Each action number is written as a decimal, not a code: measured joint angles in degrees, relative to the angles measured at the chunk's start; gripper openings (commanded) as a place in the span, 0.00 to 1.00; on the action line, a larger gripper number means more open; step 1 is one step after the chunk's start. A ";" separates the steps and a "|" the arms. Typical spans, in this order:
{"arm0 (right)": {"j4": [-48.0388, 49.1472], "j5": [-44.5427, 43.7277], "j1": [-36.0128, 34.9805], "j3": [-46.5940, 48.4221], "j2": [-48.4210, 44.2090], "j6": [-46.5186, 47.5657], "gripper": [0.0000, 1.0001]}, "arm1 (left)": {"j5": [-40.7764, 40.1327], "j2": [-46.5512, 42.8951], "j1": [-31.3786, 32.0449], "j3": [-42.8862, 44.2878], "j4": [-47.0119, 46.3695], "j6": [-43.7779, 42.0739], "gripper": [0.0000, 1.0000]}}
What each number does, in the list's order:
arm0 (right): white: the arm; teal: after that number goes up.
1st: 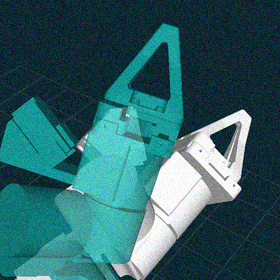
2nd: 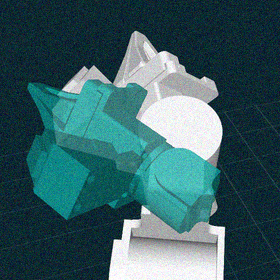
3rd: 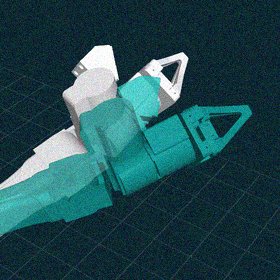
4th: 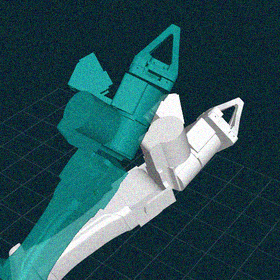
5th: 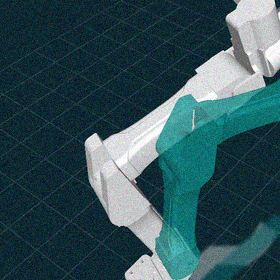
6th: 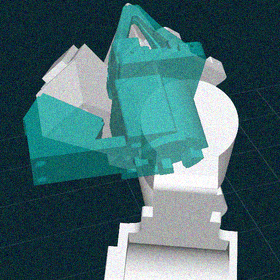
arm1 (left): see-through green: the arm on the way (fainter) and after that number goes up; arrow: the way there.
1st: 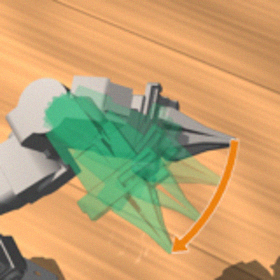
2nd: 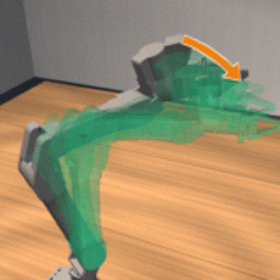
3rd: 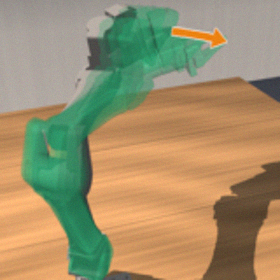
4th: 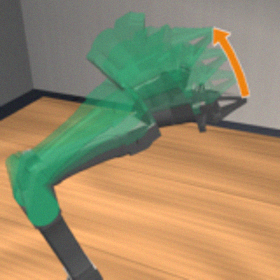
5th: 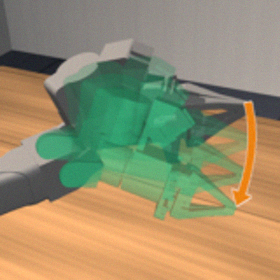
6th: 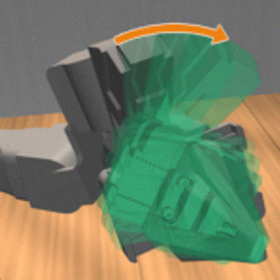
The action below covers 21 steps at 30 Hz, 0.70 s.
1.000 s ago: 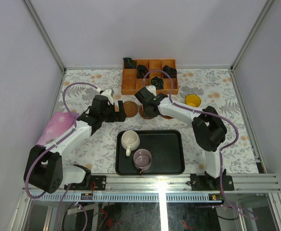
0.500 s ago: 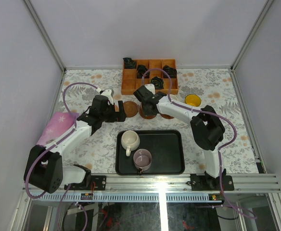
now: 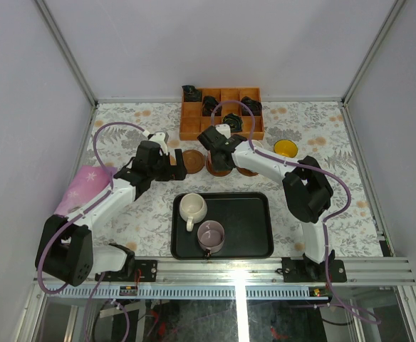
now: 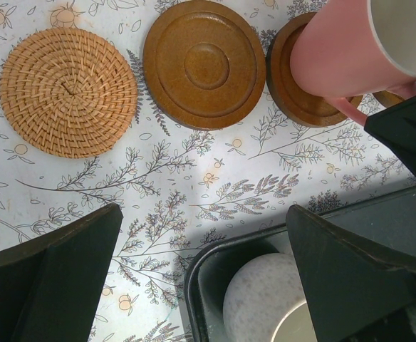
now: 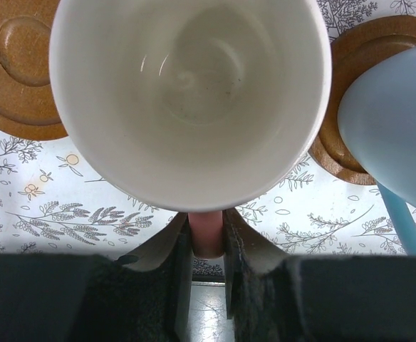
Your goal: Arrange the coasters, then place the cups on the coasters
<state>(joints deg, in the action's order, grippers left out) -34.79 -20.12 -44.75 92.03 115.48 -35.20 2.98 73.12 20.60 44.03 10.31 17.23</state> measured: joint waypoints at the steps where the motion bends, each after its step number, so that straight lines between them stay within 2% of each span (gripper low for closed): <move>1: -0.09 0.00 0.00 0.00 0.00 -0.17 0.20 | 0.00 0.00 0.00 0.00 0.00 0.00 1.00; 9: -0.24 0.00 -0.02 0.00 -0.04 -1.33 0.21 | 0.04 0.22 0.00 0.00 0.00 0.00 1.00; 13: -0.68 0.02 0.00 -0.02 -0.26 -1.51 0.33 | 0.07 0.33 0.00 0.00 0.00 0.02 1.00; 17: -1.36 0.02 0.00 -0.02 -0.57 -1.75 0.58 | 0.09 0.33 0.00 0.02 -0.02 0.02 1.00; 19: -1.88 0.02 0.00 -0.02 -0.83 -1.66 0.65 | 0.09 0.33 0.00 0.00 -0.02 0.02 1.00; 21: -2.29 0.02 0.00 -0.04 -1.14 -1.79 0.66 | 0.26 0.33 0.00 0.02 -0.02 0.02 1.00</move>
<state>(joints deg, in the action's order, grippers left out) -37.08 -20.10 -44.75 91.98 114.34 -36.99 3.25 73.45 20.60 44.05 10.28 17.26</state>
